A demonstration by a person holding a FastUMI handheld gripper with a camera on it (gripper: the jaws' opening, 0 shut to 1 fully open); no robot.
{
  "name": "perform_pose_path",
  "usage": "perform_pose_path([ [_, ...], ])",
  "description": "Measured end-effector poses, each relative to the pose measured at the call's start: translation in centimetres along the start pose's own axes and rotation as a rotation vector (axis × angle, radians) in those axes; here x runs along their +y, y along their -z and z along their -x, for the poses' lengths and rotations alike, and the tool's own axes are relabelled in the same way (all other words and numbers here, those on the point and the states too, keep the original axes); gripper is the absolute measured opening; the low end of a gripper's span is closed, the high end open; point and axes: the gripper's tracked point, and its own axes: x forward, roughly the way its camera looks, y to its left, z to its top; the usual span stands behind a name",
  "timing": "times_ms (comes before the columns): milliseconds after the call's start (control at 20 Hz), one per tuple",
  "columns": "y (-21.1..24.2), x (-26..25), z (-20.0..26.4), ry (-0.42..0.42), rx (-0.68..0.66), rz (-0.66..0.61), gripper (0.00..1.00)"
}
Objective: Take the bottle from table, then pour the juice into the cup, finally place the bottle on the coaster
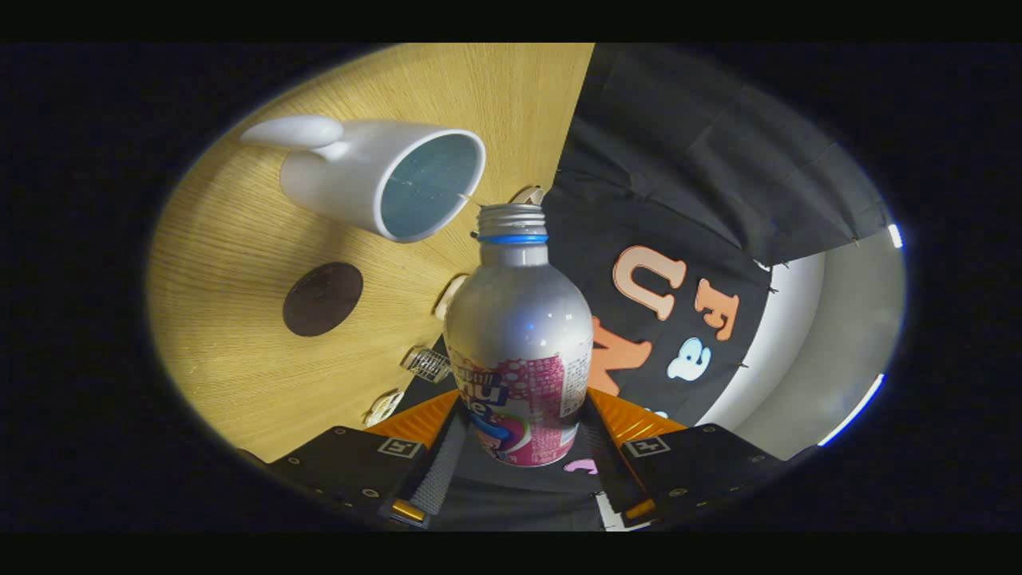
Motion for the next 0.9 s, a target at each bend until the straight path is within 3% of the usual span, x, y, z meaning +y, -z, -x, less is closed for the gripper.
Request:
perform_pose_path([
  [550,0.0,0.3,-0.1,-0.027,-0.003,-0.025,0.76],
  [900,0.4,3.4,-0.2,-0.136,0.011,-0.254,0.77],
])
